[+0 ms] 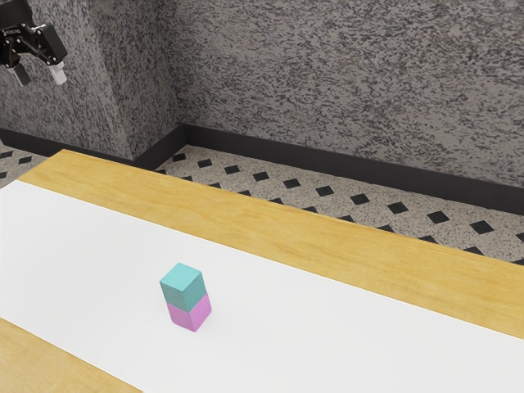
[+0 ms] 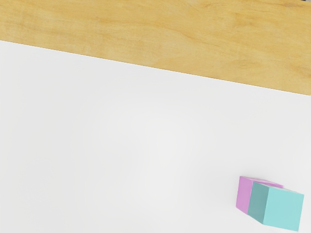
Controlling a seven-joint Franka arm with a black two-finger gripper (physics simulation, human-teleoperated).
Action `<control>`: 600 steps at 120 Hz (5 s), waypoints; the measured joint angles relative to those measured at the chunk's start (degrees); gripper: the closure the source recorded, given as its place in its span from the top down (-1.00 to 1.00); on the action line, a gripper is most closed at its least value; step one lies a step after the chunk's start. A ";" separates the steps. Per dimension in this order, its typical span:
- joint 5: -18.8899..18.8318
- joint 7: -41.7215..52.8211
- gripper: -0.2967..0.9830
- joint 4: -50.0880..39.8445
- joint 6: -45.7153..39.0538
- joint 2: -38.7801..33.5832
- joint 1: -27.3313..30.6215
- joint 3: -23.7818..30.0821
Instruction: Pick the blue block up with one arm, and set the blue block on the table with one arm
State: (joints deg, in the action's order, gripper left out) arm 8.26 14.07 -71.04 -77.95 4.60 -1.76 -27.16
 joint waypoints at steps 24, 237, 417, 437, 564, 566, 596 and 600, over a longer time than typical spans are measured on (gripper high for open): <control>0.00 0.08 0.50 0.00 0.00 0.00 0.10 0.00; -3.68 -9.04 0.50 -41.05 -43.85 9.29 -8.55 17.69; -5.84 -8.77 0.50 -56.87 -43.57 -4.78 -11.35 20.72; -5.86 -8.31 0.50 -56.93 -43.56 -4.28 -10.94 20.66; -9.81 -10.36 -0.28 -40.59 -46.36 4.74 -9.53 21.03; -10.14 -10.53 -0.30 -38.82 -45.84 5.67 -9.64 21.03; -11.90 -12.49 -0.40 -21.33 -41.54 27.66 -10.66 21.21; -11.93 -12.70 -0.40 -20.75 -41.33 29.14 -10.88 21.24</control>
State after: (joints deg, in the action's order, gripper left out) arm -3.67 1.37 -91.79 -119.28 33.74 -12.64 -5.92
